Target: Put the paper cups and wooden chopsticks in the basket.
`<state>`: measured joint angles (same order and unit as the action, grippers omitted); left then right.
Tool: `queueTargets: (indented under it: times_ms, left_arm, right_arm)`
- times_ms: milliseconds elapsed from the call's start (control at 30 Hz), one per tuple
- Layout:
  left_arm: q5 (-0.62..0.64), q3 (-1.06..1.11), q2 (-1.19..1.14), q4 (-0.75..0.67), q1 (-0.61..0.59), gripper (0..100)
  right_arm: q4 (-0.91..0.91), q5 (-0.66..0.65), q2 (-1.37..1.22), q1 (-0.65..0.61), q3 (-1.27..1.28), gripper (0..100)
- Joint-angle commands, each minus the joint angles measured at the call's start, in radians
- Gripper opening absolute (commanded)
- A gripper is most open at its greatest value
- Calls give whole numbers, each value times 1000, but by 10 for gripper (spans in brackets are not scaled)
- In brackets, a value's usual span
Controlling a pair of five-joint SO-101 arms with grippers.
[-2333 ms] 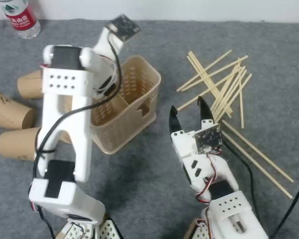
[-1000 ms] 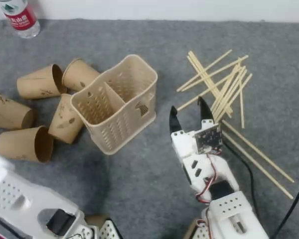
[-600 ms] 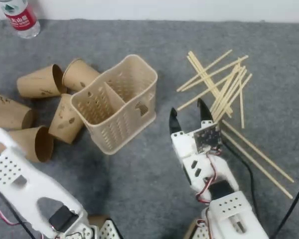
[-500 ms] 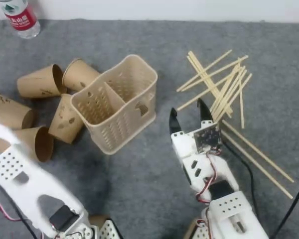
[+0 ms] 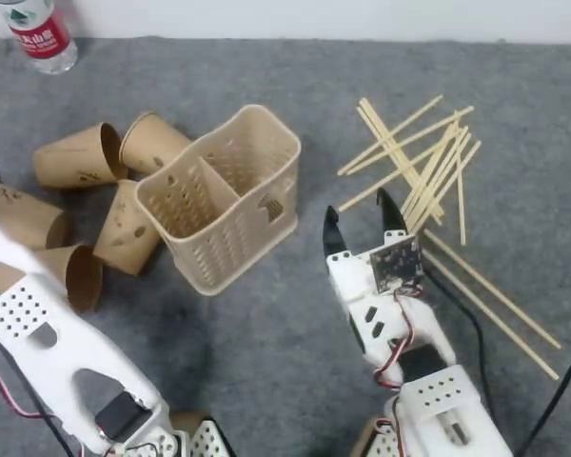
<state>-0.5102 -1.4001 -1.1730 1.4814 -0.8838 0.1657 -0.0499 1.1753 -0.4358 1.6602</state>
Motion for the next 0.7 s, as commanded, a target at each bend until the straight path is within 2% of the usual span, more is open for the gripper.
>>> queueTargets:
  times_ms: [0, 100, 267, 433, 667]
  left_arm:
    - [-95, -12, 20, 147, 40, 10]
    - [-144, -38, 35, 275, 74, 10]
    - [-147, 28, 107, 278, 106, 10]
    - [-229, 243, 229, 278, 169, 10]
    - [-232, 506, 471, 278, 276, 10]
  right_arm:
    - [-4, -15, 13, -2, 18, 270]
    - [-4, -15, 13, -2, 18, 270]
    - [-4, -15, 13, -2, 18, 270]
    - [-4, -15, 13, -2, 18, 270]
    - [-4, -15, 13, -1, 15, 270]
